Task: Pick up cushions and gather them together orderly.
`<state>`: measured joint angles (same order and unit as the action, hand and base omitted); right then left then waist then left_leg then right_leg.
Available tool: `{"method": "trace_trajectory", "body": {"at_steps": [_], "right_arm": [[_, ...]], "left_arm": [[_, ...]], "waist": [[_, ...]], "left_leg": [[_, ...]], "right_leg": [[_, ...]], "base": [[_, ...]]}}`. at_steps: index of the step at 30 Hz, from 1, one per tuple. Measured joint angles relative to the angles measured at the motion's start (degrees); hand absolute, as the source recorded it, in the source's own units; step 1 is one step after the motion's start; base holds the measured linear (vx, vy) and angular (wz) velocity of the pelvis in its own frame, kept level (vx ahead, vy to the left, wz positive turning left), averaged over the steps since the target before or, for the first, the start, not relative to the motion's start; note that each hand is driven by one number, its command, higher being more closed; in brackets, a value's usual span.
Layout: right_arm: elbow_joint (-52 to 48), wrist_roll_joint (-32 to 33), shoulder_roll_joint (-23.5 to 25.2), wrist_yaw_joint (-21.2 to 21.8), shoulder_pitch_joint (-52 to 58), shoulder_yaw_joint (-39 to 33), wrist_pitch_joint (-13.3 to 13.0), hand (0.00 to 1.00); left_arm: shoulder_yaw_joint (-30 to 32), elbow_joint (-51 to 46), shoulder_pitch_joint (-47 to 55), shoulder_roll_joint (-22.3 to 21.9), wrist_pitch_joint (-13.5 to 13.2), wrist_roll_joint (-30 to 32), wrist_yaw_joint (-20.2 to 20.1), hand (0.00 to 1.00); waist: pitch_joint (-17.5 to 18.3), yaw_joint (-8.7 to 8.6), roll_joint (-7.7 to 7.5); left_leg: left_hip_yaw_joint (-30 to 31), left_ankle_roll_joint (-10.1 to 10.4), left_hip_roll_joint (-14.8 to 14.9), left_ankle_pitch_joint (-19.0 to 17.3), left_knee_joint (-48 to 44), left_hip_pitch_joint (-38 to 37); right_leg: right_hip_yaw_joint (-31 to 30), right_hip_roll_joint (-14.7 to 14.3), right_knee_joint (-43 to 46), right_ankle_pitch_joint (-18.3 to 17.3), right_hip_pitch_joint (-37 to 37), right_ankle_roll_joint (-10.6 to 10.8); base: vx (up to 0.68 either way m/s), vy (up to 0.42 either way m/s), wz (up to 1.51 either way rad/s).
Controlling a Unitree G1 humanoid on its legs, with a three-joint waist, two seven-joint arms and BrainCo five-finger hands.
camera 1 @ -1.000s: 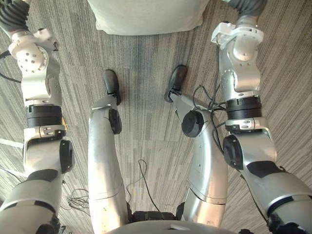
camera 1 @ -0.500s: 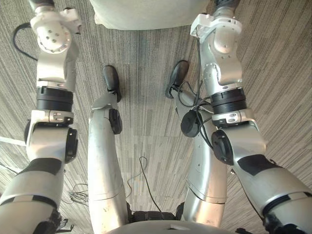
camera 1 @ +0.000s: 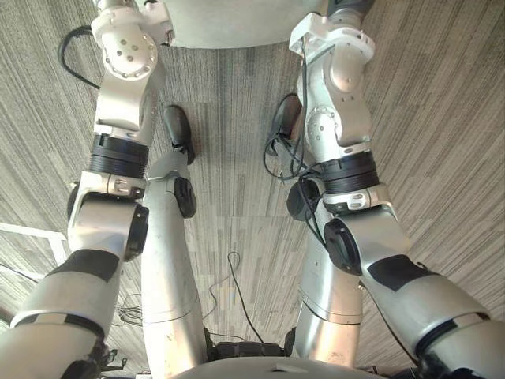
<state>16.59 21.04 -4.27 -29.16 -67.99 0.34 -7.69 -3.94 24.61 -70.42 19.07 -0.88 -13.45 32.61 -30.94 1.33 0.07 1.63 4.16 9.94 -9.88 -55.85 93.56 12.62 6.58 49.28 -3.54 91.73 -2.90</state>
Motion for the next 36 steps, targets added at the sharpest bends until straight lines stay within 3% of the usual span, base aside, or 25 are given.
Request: {"method": "trace_trajectory", "body": {"at_steps": [7,17,27,36], "right_arm": [[-0.59,0.07,-0.02,-0.29,0.24,0.01,-0.01,1.0],[-9.13,0.09,-1.1,1.03,8.05,1.32,-1.22,1.0],[-9.41,2.14,-1.28,3.17,10.19,1.32,-2.14,1.0],[-13.98,2.1,-0.75,5.03,17.59,1.46,-2.27,1.0]], "left_arm": [[0.0,-2.58,3.87,0.81,-0.95,-2.23,0.82,1.0],[-1.23,-11.17,12.67,-0.14,-2.6,-3.96,0.72,1.0],[0.33,-17.48,16.8,-6.16,-5.66,-7.51,1.11,1.0],[0.62,-26.29,24.9,-11.64,-6.69,-8.14,2.06,1.0]], "waist": [[0.01,-0.98,-0.01],[0.01,-1.53,-0.02],[0.02,-1.36,-0.03],[0.02,-1.79,-0.04]], "left_leg": [[-0.48,-1.0,0.09,-0.69,-1.75,-0.2],[-1.72,-1.51,0.91,-1.92,-2.8,-2.44],[-1.38,-0.27,0.94,-0.9,0.01,-4.11],[-0.89,0.3,0.6,0.07,2.7,-11.79]], "right_leg": [[-0.77,-0.37,-0.1,0.75,-0.55,0.59],[-2.79,-0.43,0.8,-0.1,-1.63,1.99],[-2.08,-0.52,0.48,0.0,-2.53,1.4],[-1.33,-0.52,-1.52,-0.24,-10.3,1.71]], "base": [[0.0,-0.026,-0.08],[0.0,-0.01,-0.03],[0.0,-0.04,0.05],[0.01,-0.018,0.06]]}}
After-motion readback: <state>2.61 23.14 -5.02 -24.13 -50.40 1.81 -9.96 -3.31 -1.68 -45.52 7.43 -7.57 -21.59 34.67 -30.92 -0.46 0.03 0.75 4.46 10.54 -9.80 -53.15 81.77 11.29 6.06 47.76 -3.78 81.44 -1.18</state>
